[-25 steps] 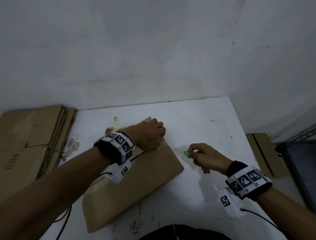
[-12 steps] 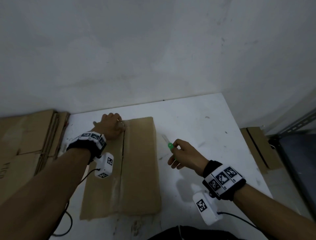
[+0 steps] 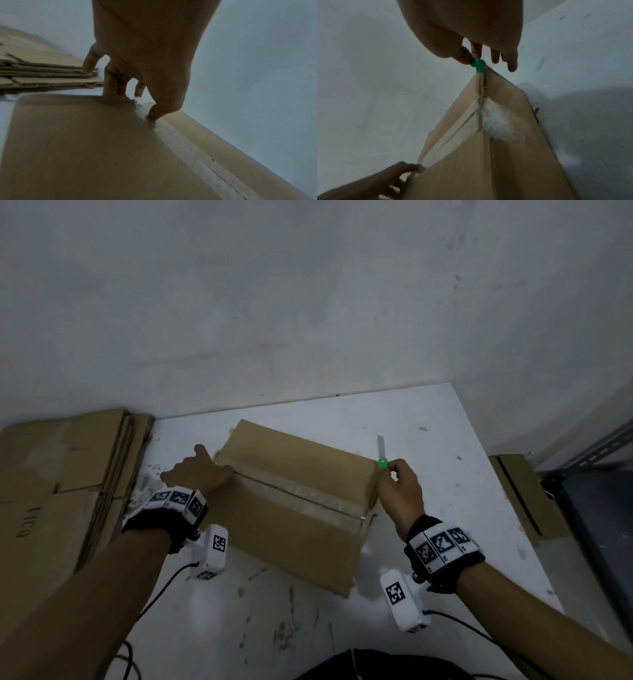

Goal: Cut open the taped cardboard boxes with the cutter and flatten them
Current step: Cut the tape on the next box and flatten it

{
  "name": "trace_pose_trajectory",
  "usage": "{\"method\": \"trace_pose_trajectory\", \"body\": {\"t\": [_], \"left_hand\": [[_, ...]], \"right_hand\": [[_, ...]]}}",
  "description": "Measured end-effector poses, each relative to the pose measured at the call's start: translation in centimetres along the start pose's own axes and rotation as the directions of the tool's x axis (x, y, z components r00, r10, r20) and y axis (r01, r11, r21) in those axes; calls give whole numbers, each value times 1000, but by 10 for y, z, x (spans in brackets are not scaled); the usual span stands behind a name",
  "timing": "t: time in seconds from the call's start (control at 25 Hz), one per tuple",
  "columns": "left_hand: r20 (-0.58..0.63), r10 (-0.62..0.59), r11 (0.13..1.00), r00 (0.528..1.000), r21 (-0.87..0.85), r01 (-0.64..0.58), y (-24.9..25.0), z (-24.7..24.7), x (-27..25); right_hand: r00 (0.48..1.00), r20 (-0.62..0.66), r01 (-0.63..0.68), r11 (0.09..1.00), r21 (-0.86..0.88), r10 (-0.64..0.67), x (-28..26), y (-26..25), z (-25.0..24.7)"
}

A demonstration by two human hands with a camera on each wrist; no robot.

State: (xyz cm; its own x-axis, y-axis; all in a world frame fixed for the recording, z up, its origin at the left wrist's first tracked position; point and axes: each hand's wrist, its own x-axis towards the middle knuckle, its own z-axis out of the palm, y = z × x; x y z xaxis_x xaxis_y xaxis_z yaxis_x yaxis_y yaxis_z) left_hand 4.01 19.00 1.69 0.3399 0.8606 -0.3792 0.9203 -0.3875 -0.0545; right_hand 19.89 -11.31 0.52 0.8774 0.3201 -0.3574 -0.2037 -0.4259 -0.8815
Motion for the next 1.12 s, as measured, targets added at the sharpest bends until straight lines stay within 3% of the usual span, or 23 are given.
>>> {"method": "trace_pose_trajectory", "body": {"t": [0.04, 0.12, 0.16, 0.24, 0.36, 0.52, 0.64, 0.72, 0.96, 1.12], "left_hand": [[10, 15, 999, 1000, 51, -16, -2, -1, -3], [-93, 122, 984, 988, 139, -108, -2, -4, -10], [-175, 243, 964, 954, 151, -218, 1, -4, -15], [-258, 512, 857, 819, 95, -506, 20, -1, -25], [-147, 717, 682, 681, -51, -730, 69, 9, -43], [18, 825, 565, 565, -15, -825, 137, 24, -69], [161, 803, 571, 573, 63, -818, 169, 26, -79], [216, 795, 561, 568, 97, -822, 177, 26, -76], [252, 797, 521, 549, 171, -836, 187, 21, -69], [271, 731, 591, 626, 206, -780, 199, 32, -69]], "right_hand": [[998, -48, -36, 999, 41, 38, 2, 3, -2], [990, -75, -109, 985, 130, 120, 7, 11, -10], [987, -53, -142, 977, 160, 153, 6, 14, -15], [986, 26, -168, 976, 138, 166, 0, 21, -25], [985, 141, -105, 994, 8, 103, -18, 27, -35], [936, 308, -166, 985, -39, 170, -36, 29, -42], [901, 396, -148, 983, -105, 178, -44, 32, -45], [905, 395, -125, 986, -111, 159, -45, 31, -45], [924, 363, -109, 993, -47, 118, -40, 31, -40], [894, 442, -14, 989, -144, 77, -46, 34, -46]]}}
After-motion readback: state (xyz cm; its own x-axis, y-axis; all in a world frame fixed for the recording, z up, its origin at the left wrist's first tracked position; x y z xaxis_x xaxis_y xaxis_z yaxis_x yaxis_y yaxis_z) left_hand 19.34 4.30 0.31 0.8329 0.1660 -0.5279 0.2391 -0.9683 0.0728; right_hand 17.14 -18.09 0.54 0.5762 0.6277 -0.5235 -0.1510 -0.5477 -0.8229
